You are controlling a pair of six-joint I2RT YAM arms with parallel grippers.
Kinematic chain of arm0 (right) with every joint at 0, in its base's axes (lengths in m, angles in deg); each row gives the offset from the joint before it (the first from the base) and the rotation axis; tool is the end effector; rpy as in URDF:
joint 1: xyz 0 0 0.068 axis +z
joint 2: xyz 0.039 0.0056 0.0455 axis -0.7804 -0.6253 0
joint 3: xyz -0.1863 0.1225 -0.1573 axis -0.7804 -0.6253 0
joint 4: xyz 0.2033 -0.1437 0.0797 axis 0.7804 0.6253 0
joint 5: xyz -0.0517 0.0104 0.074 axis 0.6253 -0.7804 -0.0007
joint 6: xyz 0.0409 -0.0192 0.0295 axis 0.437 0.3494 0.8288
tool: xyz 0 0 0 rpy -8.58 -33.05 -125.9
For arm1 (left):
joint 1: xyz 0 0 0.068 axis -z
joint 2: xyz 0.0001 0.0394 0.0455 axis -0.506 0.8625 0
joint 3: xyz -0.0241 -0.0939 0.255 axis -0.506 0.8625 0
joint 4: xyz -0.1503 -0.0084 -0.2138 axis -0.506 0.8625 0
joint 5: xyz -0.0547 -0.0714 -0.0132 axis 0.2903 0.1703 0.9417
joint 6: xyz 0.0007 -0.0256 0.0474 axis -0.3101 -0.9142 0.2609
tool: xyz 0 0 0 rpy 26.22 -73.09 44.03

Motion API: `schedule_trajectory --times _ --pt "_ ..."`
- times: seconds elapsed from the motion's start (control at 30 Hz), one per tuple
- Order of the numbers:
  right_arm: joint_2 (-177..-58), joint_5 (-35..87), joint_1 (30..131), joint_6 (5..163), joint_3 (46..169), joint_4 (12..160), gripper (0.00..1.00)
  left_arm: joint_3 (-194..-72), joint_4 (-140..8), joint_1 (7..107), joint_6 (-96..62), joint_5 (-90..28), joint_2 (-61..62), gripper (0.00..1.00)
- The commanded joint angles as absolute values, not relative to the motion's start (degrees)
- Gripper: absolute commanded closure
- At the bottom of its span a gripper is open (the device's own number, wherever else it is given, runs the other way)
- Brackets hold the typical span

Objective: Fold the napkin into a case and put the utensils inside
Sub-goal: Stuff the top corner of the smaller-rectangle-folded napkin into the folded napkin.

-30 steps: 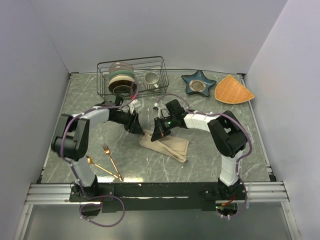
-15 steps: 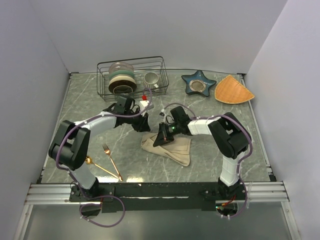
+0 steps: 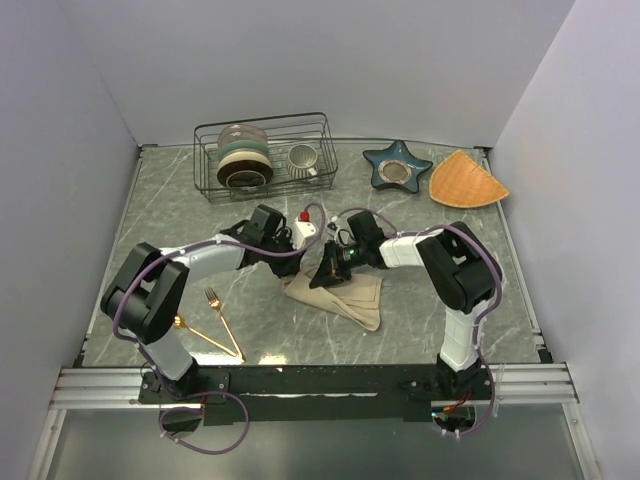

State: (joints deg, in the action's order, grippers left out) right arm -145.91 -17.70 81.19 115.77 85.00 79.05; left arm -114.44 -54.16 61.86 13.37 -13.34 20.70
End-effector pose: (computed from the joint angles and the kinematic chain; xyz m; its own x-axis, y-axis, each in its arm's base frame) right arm 0.2939 0.2013 0.1187 -0.9846 -0.1202 -0.1271 -0.1687 0.4613 0.8710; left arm 0.2768 -0.1875 0.1732 -0.4143 0.5873 -0.6953 0.8758 0.4651 -0.1289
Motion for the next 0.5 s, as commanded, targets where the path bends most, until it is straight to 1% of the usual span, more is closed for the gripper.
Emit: schedule_trajectory --times 0.0,0.27,0.37,0.43,0.47 --pt "-147.13 -18.09 80.66 115.49 85.95 80.19 1.0 -113.55 -54.36 62.83 17.34 -14.13 17.82 0.78" --pt "-150.47 -17.39 80.65 113.99 88.05 84.32 1.0 -112.67 -54.88 63.88 18.4 -14.38 15.36 0.67" --pt "-151.26 -17.48 80.57 114.25 88.41 84.94 1.0 -112.85 -54.62 64.5 19.18 -14.82 14.74 0.67" --pt "-151.61 -17.65 80.48 114.6 88.5 84.94 1.0 -113.02 -53.66 64.85 19.97 -15.0 14.74 0.7" --pt "-151.61 -17.74 80.39 114.86 88.59 84.85 1.0 -113.11 -53.48 65.29 20.33 -15.0 14.82 0.73"
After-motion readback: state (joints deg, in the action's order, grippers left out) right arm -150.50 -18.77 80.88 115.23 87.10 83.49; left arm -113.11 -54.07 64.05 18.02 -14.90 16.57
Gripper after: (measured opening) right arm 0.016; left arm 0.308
